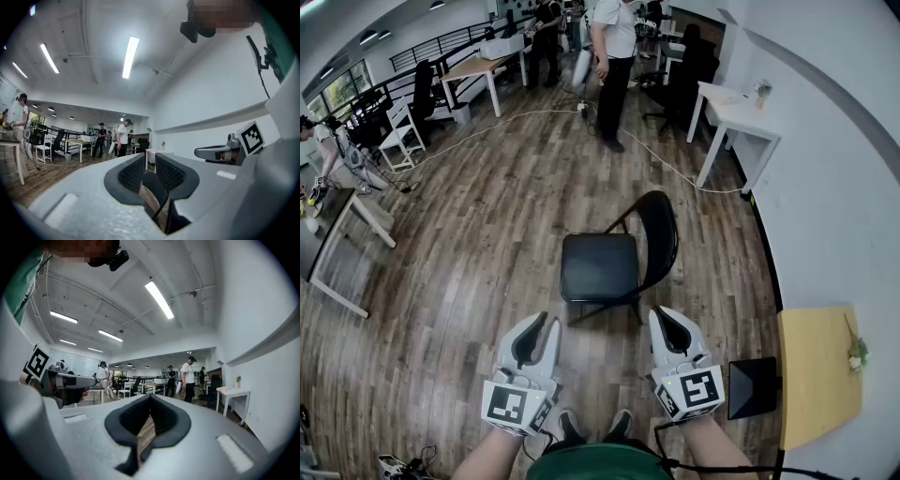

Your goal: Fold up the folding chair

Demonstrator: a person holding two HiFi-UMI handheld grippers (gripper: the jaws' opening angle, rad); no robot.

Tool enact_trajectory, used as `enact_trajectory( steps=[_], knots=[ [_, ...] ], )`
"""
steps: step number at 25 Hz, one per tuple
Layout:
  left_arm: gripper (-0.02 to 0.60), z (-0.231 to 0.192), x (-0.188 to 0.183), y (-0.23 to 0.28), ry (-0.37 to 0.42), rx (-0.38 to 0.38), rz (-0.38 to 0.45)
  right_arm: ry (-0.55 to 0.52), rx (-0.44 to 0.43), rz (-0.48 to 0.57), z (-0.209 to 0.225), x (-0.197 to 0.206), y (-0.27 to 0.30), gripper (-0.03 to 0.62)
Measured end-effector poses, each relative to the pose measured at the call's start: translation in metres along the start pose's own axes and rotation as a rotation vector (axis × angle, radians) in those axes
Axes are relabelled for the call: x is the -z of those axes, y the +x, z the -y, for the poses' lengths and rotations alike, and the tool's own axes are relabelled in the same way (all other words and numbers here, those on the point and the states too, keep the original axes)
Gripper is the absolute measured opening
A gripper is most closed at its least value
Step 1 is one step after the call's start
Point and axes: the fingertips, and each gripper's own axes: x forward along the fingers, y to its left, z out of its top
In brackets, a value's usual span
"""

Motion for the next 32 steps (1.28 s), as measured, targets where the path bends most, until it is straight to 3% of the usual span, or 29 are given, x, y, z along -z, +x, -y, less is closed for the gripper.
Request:
enact_trajectory(
  steps=[9,19,25,32],
  knots=[
    [0.08,-0.05,-0.005,-0.008,-0.013,0.019,0.016,-0.033,0.043,-0.017,-0.031,-0.008,0.016,0.003],
    [0.08,-0.11,0.003,-0.019,-0.003,0.069,0.007,0.034,0.184,0.003,-0.037,-0.005,0.018,0.003],
    [0.08,-0.143,0.023,-0.013,0.01,0.064,-0.026,0.109,0.264,-0.037,-0.018,0.018,0.017,0.003],
    [0.084,-0.175,0.037,0.033,0.033,0.075,-0.062,0.225,0.352,-0.062,0.031,0.051,0.048,0.003]
  ],
)
